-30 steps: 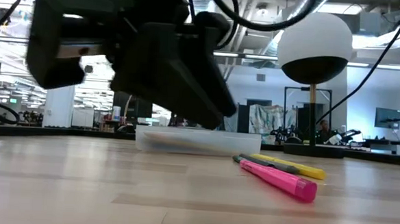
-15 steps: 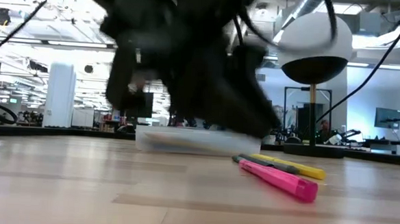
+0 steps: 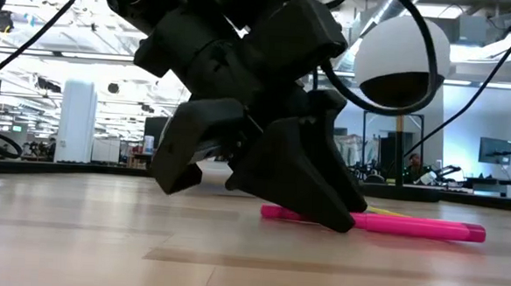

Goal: Pick & place school supplies into a supply box
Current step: Put the pink pen into the gray supply box

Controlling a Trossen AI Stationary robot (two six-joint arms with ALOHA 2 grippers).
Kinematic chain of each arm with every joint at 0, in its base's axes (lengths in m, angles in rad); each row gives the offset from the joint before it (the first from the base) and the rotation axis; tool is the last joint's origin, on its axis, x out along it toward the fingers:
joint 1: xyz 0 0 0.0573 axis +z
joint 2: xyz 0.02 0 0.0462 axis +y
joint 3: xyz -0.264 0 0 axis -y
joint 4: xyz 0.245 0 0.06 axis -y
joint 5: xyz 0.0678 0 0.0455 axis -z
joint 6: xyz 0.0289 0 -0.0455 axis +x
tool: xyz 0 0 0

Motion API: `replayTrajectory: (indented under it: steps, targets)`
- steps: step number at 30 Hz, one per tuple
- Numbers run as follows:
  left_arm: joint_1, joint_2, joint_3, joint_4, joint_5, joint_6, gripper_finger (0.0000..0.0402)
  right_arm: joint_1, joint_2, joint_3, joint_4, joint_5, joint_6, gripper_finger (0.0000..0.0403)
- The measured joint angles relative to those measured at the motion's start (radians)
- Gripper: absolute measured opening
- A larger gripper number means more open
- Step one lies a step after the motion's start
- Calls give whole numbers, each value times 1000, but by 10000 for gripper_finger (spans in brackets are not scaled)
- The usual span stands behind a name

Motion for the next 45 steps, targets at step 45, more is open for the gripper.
replayTrajectory:
  steps: [45]
  targets:
    - [-40,-11,3,-246,-17,-450,43,-10,1,-43,46,-9,-1,120]
